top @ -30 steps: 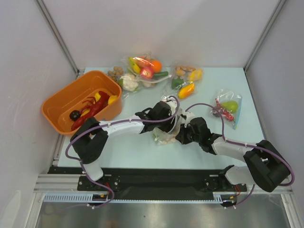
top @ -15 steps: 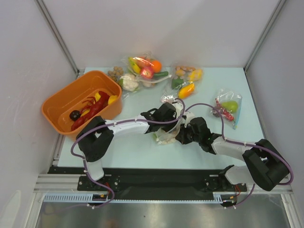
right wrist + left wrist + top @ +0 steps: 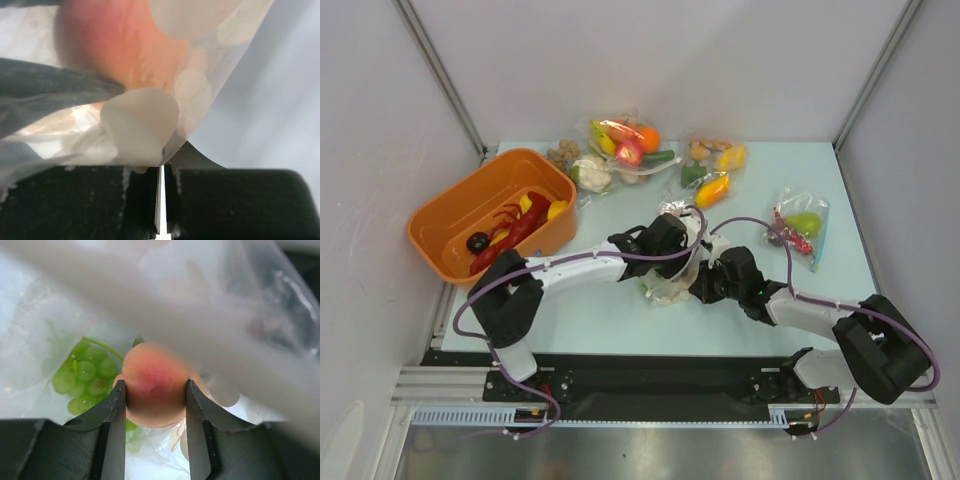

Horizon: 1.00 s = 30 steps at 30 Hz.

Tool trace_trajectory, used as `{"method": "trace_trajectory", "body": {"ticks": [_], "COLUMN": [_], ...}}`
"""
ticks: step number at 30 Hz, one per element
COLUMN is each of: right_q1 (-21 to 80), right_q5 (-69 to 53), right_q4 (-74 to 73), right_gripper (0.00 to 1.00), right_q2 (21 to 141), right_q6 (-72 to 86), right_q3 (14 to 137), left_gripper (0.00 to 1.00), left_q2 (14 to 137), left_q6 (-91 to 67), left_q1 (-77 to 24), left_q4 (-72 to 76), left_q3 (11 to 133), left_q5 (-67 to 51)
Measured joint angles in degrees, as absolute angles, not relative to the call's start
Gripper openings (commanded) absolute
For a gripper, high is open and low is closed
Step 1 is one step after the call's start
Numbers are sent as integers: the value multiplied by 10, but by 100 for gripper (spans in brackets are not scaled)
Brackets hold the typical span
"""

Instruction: Open the zip-top bag and remove the fake food

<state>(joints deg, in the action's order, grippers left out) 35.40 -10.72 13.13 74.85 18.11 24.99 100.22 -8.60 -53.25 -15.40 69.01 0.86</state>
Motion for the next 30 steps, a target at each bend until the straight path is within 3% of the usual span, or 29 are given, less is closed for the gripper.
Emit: {"method": "trace_trajectory", "body": {"ticks": [22, 30], "right_q1": [342, 339], "right_q5": [-82, -82], "right_q4": [87, 84], "right_gripper": [0, 0], "right_q2": [697, 697], "right_q6": [178, 177], "right_q3": [250, 250], "left_gripper": [1, 0], "left_q2": [902, 822], "left_q6": [-70, -78], "left_q1": [-493, -470], "left_q4": [-231, -236], "left_q3": [720, 735], "left_q5": [-11, -82]}}
